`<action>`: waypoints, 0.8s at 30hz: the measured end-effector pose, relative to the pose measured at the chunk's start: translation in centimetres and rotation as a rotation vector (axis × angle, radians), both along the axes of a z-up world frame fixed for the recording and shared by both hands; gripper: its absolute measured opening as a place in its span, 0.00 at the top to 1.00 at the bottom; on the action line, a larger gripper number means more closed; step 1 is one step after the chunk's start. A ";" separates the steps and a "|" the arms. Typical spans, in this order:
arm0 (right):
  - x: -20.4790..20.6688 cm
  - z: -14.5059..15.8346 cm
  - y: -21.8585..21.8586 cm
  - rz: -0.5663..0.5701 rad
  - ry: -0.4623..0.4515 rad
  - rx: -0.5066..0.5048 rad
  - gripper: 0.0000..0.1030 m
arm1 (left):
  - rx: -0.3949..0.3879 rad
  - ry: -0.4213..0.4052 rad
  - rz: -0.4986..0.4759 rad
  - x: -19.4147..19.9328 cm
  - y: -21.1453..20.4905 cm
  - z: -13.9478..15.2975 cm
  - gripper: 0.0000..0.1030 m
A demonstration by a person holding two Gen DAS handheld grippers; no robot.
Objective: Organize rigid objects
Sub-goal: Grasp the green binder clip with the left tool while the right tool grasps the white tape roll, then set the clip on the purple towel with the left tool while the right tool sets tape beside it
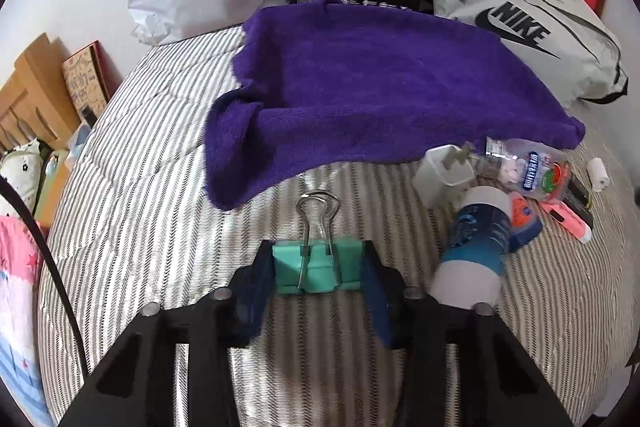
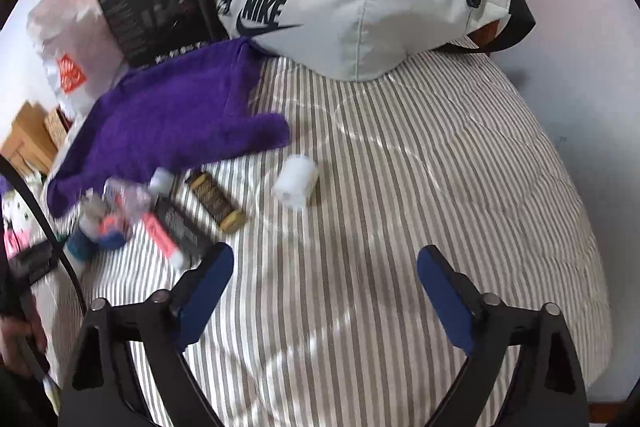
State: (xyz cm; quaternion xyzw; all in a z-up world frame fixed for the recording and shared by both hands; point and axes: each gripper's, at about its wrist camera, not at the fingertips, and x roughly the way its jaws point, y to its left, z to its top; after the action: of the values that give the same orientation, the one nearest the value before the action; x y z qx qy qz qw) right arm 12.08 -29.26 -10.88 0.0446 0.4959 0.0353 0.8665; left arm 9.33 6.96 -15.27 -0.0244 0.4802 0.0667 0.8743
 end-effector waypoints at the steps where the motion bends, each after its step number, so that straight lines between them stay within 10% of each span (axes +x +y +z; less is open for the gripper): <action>1: 0.8 -0.1 0.0 -0.005 -0.008 -0.001 0.12 | 0.017 -0.001 0.001 0.0 -0.3 0.0 0.61; 24: 6.9 -4.9 2.9 0.007 0.058 -0.077 0.60 | -0.041 -0.005 0.001 0.0 0.7 0.0 0.61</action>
State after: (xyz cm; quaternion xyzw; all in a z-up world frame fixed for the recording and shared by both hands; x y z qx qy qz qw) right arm 18.97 -26.34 -15.73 0.0105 0.5220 0.0179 0.8527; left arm 9.31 7.63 -15.23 -0.0429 0.4793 0.0571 0.8747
